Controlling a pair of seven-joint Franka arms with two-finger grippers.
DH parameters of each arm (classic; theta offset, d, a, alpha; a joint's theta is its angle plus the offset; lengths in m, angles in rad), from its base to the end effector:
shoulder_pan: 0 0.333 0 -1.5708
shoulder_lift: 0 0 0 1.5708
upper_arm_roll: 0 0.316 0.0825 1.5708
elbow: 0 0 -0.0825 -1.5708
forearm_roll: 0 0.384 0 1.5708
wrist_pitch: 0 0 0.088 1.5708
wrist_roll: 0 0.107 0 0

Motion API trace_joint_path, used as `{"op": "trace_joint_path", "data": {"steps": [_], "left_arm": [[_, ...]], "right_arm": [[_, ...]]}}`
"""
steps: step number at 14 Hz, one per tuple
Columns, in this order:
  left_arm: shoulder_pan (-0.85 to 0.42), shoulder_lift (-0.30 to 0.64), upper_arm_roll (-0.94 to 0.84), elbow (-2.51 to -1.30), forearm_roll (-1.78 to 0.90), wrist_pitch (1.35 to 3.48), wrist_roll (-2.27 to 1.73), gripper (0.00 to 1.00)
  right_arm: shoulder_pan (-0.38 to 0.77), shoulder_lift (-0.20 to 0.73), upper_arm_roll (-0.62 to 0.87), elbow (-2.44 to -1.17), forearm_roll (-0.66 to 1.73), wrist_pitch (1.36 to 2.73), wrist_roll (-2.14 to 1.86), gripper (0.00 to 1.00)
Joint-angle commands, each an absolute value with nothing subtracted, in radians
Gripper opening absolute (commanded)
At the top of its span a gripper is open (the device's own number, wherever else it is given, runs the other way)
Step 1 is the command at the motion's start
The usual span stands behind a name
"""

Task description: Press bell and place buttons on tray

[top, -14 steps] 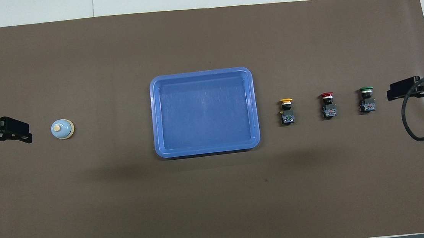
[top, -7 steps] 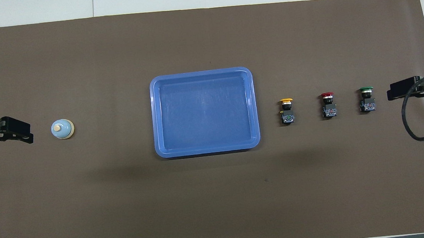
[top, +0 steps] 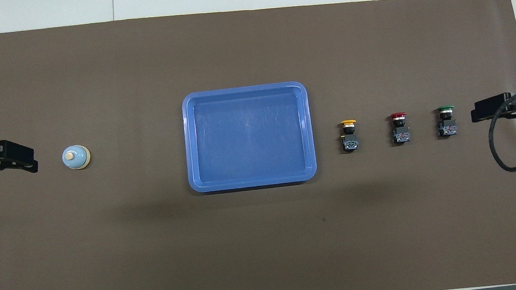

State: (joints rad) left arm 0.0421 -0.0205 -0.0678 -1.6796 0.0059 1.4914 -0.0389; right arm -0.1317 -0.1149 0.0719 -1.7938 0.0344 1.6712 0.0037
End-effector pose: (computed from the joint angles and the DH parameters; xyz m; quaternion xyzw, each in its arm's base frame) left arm 0.5345 -0.0134 0.5787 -0.9965 -0.0066 0.0836 0.0063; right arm 0.5230 -0.0261 0.5892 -0.9993 0.0338 0.0036 0.0131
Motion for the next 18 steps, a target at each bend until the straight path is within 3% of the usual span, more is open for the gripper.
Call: {"op": "trace_joint_path", "data": {"steps": [1,9,10,13,18], "left_arm": [[0.04,-0.029,-0.058,-1.674,-0.003,1.473,-0.051,1.0],[0.041,-0.029,-0.058,-1.674,-0.003,1.473,-0.051,1.0],[0.041,-0.029,-0.058,-1.675,-0.003,1.473,-0.051,1.0],[0.041,-0.029,-0.058,-1.675,-0.003,1.473,-0.051,1.0],[0.041,-0.029,-0.058,-1.675,-0.003,1.473,-0.051,1.0]], "right_arm": [[-0.143,-0.112,0.081,-1.781,0.028,1.649,-0.002,1.0],[-0.181,-0.113,0.071,-1.782,0.031,1.646,-0.035,1.0],[-0.187,-0.12,0.068,-1.813,0.031,1.67,-0.067,1.0],[-0.204,-0.15,0.066,-1.975,0.031,1.92,-0.129,1.0],[-0.279,0.043,0.066,-1.994,0.031,2.043,-0.137,1.0]]}}
